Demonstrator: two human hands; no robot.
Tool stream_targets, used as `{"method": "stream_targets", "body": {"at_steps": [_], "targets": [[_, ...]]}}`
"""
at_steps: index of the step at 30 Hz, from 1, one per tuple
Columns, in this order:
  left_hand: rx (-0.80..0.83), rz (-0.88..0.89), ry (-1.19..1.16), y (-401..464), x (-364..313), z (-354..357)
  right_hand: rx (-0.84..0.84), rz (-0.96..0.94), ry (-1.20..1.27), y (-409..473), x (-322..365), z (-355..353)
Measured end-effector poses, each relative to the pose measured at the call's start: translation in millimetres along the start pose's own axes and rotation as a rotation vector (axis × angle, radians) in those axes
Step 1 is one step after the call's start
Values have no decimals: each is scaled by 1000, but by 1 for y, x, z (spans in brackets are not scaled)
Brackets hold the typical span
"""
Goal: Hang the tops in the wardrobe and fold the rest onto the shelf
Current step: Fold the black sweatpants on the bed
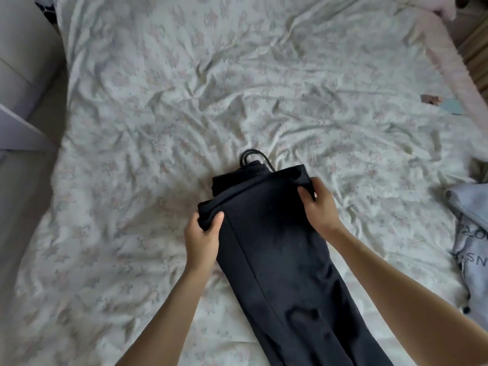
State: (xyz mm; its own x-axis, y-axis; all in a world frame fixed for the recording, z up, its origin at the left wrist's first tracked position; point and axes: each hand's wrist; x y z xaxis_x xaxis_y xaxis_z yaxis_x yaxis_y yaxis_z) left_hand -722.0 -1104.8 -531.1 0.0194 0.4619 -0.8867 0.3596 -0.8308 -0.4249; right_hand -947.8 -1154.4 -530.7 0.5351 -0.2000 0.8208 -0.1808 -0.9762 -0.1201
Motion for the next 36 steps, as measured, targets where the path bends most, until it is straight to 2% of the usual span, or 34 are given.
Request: {"method": "stream_targets", "body": {"at_steps": [5,9,11,13,15,17,19,22,25,27,30,36], "targets": [[-11,-33,-8,48,-29,14,6,0,-1,48,12,19],[-16,-128,-17,81,-25,29,60,140,18,67,2,25],[-23,-152,74,85,-16,33,159,165,-192,62,-7,25],[-50,-168,186,78,-4,35,168,73,-444,44,-16,26],[-118,-78,349,55,6,33,142,-94,-557,16,-21,29],[-136,42,449,18,21,35,212,-259,-655,-19,-32,29],[-114,67,459,-27,38,38,294,-290,-717,-58,-50,24],[-33,-37,363,-86,62,40,290,-87,-660,-110,-77,3],[49,-266,271,-125,79,43,172,187,-554,-150,-97,-29],[116,-345,310,-143,86,45,73,307,-482,-172,-105,-48],[169,-356,427,-166,94,49,7,362,-380,-200,-115,-70],[134,-431,514,-227,116,55,26,327,-290,-240,-138,-90]]}}
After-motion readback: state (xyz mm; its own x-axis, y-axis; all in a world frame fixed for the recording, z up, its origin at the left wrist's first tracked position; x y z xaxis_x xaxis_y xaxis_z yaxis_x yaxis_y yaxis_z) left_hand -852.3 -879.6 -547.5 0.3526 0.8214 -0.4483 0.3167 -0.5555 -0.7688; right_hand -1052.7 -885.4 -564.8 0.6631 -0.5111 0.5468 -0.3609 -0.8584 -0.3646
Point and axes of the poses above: each hand's wrist, its own y-axis towards the middle knuckle, its own z-axis out of the palm, x = y × z, and after that the axes turned 2 degrees about -z, right-handed
